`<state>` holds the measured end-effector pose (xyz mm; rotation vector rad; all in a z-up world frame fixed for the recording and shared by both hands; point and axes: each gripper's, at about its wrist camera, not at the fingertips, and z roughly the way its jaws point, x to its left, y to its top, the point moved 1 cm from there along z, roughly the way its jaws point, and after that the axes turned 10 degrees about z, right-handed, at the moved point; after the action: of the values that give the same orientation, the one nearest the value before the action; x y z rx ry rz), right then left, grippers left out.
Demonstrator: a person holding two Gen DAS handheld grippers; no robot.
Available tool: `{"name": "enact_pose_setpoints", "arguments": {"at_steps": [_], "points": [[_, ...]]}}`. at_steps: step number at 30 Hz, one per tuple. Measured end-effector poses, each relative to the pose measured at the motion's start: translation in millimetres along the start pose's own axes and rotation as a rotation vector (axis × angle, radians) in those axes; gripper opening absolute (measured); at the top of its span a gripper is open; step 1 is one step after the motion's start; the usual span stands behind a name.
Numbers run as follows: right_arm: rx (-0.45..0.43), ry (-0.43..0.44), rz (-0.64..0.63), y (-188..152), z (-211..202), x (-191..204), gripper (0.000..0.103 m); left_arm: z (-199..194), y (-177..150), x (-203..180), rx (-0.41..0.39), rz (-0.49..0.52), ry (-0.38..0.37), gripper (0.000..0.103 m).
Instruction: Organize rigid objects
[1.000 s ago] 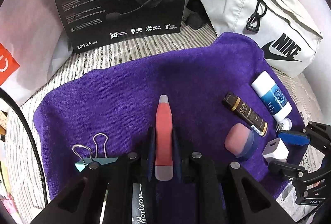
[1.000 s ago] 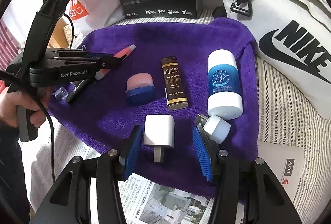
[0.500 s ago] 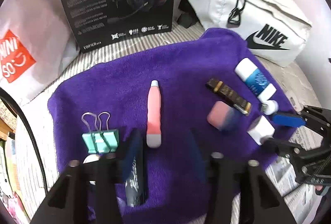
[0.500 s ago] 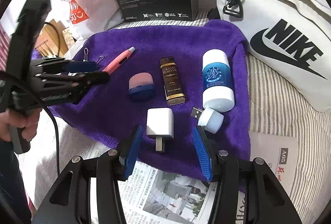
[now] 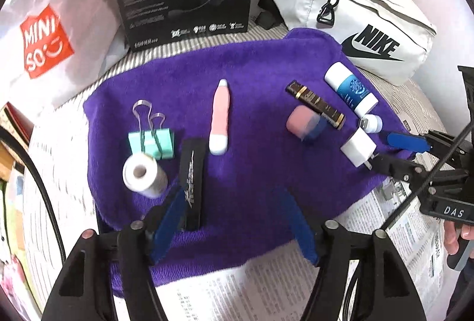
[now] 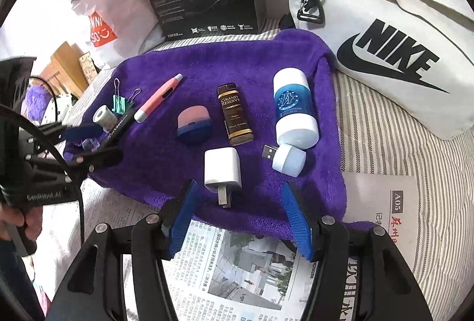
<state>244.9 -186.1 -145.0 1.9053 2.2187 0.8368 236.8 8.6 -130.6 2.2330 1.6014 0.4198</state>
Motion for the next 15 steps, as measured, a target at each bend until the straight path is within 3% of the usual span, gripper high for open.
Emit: {"name": "enact_pose_setpoints", "arguments": {"at_steps": [3,7,15], "points": [[-0.004,-0.018,0.007,-0.1,-0.1,1.7,0.062,-2.2,-9.1,2.0,-0.01,-0.043,-0.01,0.07],[-0.009,-0.051,0.008,-0.1,-1.6,4.0,0.067,-3.4,-15.0,8.1,-0.019,-0.104,-0.007,0.082],[-0.019,-0.051,0.026,-4.7,-15.7,6.0,0.08,-12.3,-30.2,13.0,-0.071,-0.198,-0.006,0.086]]}}
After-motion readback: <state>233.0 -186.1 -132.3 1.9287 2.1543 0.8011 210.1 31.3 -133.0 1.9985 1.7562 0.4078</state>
